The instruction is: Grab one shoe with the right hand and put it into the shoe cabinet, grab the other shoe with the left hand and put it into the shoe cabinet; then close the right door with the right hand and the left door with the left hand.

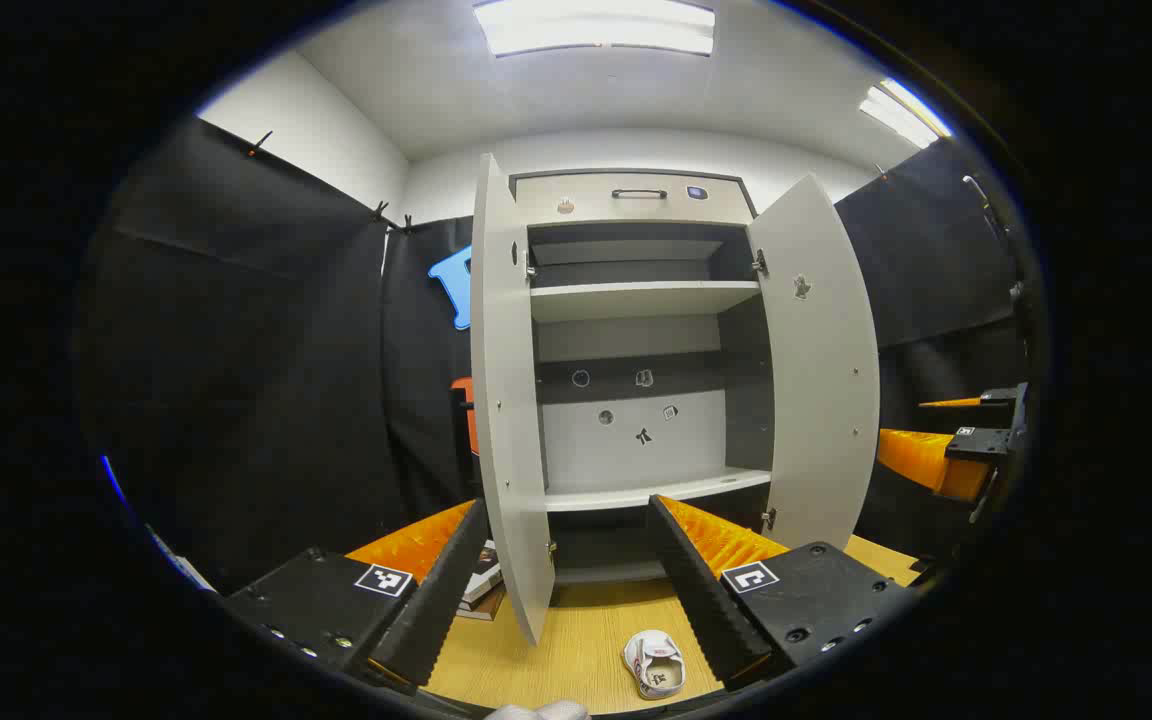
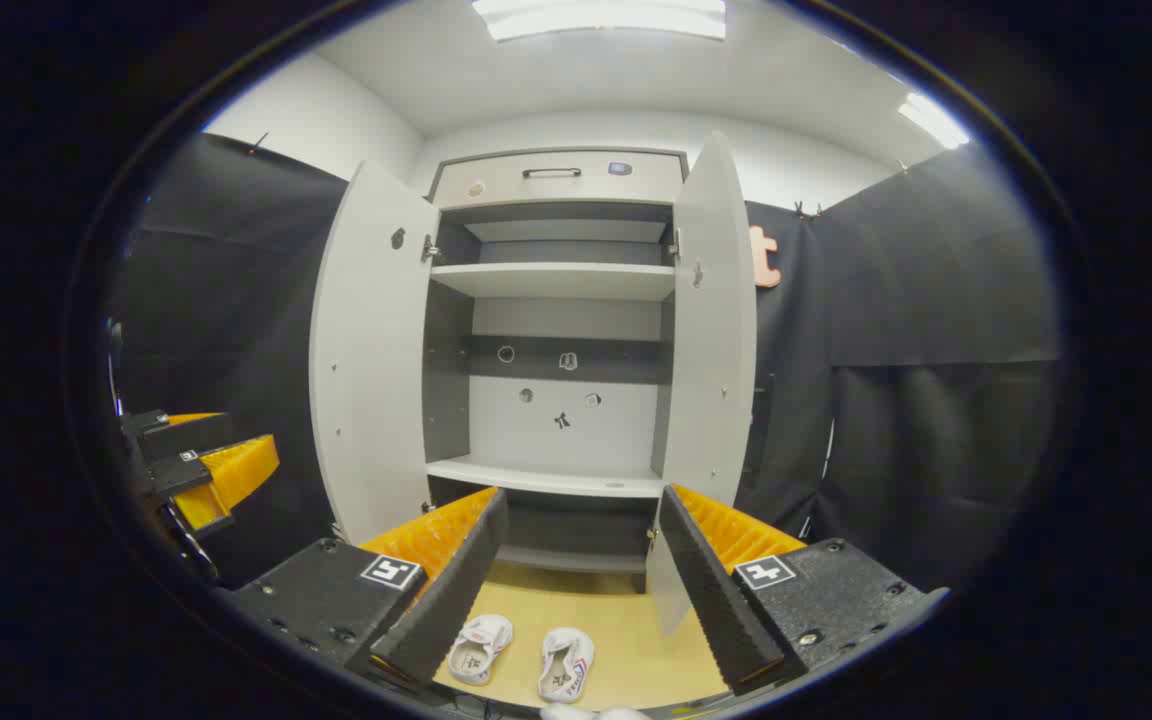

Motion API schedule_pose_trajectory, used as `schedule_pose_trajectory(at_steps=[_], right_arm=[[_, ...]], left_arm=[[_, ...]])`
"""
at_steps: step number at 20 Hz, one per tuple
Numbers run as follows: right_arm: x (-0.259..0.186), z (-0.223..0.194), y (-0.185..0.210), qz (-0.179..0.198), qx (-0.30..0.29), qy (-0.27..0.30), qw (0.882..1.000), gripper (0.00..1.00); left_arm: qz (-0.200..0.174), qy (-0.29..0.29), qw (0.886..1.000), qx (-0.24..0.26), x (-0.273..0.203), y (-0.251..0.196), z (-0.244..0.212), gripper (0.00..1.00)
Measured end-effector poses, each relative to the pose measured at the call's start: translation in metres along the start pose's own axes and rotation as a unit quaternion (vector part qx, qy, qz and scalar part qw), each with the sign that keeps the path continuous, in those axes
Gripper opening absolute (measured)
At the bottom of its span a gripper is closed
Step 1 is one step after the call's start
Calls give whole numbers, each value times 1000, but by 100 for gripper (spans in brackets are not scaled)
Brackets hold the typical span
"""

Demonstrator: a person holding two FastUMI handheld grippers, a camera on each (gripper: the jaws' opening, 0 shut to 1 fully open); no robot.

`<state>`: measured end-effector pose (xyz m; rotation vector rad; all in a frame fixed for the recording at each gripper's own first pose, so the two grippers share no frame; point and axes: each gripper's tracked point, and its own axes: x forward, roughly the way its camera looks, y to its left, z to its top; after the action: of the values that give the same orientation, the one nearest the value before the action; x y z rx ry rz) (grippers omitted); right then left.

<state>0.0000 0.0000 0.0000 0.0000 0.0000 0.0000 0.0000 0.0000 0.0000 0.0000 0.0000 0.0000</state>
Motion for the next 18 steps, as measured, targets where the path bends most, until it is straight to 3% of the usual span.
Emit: schedule_pose_trajectory(at_steps=[14, 18], right_arm=[[2, -12, -1, -3, -7, 9, 1000, 99], [5, -50, -4, -8, -12, 53, 999, 99]], left_arm=[[3, 4, 1000, -3, 3, 2, -6, 96], [2, 7, 1000, -2, 1, 3, -10, 96]])
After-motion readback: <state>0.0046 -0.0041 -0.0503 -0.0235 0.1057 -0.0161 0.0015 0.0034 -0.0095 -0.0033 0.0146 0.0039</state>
